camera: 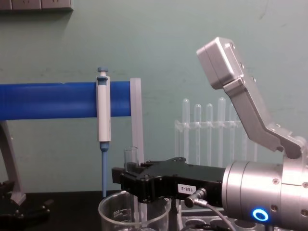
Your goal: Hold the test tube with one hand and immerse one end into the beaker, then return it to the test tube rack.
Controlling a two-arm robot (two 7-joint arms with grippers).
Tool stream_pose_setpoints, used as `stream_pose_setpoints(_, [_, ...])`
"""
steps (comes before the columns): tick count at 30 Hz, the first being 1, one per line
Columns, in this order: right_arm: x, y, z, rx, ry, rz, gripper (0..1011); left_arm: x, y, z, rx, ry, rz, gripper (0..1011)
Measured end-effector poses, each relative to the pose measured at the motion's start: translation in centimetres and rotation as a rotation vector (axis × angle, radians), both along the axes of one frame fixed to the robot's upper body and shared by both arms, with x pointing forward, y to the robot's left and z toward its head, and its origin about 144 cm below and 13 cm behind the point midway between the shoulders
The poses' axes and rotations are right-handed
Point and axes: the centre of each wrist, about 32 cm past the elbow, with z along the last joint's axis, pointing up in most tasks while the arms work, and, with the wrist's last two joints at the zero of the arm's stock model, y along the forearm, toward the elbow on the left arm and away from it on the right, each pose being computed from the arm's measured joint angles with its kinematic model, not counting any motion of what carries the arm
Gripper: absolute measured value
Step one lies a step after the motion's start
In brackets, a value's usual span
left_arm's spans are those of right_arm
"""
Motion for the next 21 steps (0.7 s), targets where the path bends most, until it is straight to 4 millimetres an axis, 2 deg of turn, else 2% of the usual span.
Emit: stream_pose_setpoints(21, [0.00, 0.00, 0.00, 0.000, 0.000, 0.000, 225, 0.00, 0.00, 0.00, 0.000, 0.000, 0.000, 1000])
